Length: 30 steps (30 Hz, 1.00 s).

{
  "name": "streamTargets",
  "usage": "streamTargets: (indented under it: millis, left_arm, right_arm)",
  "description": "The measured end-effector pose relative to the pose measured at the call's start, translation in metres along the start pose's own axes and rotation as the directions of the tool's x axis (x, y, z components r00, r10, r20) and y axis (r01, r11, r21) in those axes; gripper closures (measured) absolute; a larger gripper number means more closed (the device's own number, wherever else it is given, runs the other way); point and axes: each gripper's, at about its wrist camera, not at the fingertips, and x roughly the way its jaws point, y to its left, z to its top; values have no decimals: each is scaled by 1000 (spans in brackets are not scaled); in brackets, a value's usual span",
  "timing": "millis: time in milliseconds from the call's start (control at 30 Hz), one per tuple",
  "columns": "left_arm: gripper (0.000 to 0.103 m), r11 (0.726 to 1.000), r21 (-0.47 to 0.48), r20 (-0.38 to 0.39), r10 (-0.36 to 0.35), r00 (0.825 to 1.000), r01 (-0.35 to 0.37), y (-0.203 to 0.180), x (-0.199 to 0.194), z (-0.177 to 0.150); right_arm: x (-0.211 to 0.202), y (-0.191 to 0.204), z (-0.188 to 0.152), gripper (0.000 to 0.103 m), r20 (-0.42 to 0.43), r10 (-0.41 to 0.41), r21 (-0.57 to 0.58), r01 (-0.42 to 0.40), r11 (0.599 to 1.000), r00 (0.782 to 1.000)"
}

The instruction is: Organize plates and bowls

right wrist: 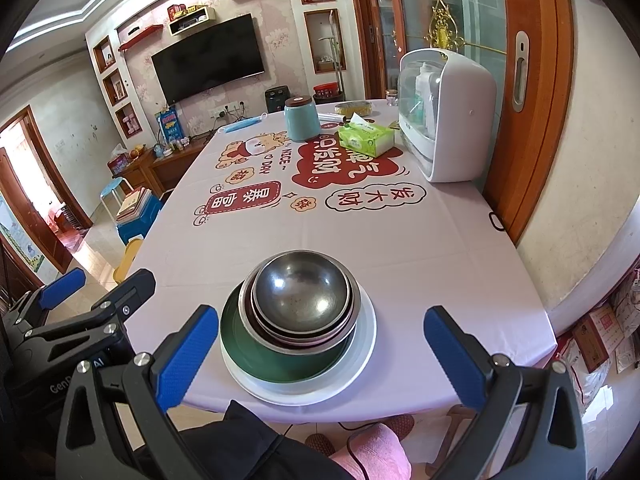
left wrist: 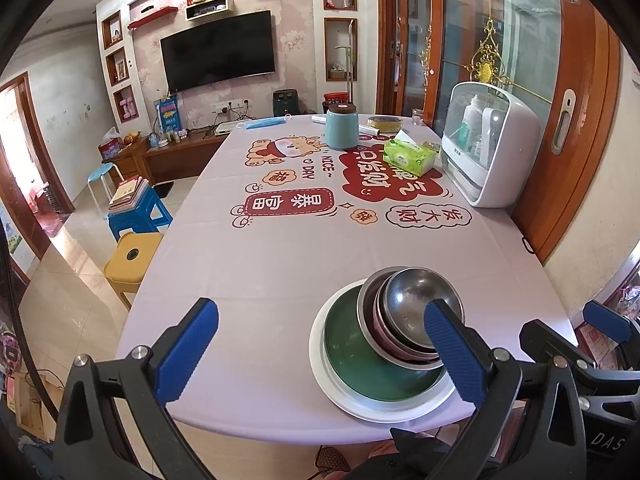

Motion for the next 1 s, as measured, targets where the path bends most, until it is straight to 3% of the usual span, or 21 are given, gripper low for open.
streamTargets:
  millis: [1000]
  left_arm:
    - [1,1000,2,-6,0,1000,0,2,0,-1]
  right_arm:
    - [-1,0,2,0,-3,0,0,0,1000,1000]
